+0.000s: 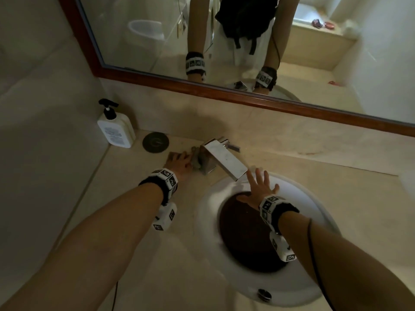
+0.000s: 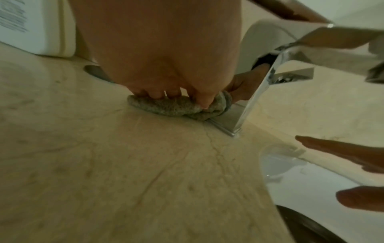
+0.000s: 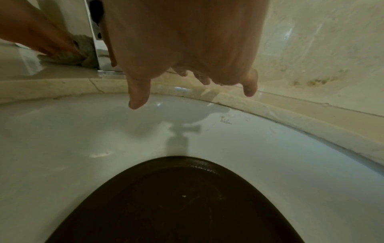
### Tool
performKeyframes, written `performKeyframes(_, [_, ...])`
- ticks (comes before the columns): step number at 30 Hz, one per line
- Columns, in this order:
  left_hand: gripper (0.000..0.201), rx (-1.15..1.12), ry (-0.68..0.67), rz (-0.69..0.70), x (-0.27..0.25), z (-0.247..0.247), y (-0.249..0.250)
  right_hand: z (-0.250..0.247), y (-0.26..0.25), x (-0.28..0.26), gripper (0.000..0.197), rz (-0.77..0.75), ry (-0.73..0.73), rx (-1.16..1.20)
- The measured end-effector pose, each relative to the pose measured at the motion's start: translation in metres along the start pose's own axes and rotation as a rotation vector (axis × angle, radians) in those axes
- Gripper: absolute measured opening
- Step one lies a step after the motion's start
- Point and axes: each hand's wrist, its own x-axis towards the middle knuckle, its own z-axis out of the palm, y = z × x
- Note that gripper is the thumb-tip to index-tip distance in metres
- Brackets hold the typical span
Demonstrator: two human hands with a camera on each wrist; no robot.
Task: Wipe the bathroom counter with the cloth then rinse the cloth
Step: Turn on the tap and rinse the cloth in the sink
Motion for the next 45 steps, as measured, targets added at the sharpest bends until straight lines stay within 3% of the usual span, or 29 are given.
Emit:
performKeyframes(8, [0.058, 0.098, 0.075, 0.043, 0.03, -0.008, -0.007, 0.004, -0.006, 0.018, 0.098, -0.096, 0.01, -0.082])
performKeyframes(14, [0.063, -0.069, 0.2, 0.006, 0.027, -0.01, -0.003, -0.001, -0.017, 0.026, 0.101, -0.148, -0.004, -0.108])
performKeyframes(16, [0.068, -0.183, 0.255, 0.056, 0.018, -0.01, 0.005, -0.002, -0.017, 0.028, 0.104, -0.148, -0.008, -0.104])
performKeyframes(22, [0.049, -0.167, 0.14, 0.141, 0.021, -0.009, -0.001, -0.001, -0.019, 0.035, 0.11, -0.147, -0.014, -0.107])
performKeyframes(29, [0.058, -0.278, 0.067, 0.122, 0.026, -0.031, 0.003, 0.0, -0.019, 0.039, 0.116, -0.148, -0.025, -0.098])
performKeyframes(41, [0.048, -0.408, 0.147, 0.156, 0.034, -0.013, -0.014, -0.007, -0.027, 0.031, 0.119, -0.13, -0.026, -0.122])
performKeyframes(45, [0.044, -0.341, 0.202, 0.174, 0.019, -0.007, -0.018, -0.006, -0.027, 0.031, 0.118, -0.125, -0.026, -0.142])
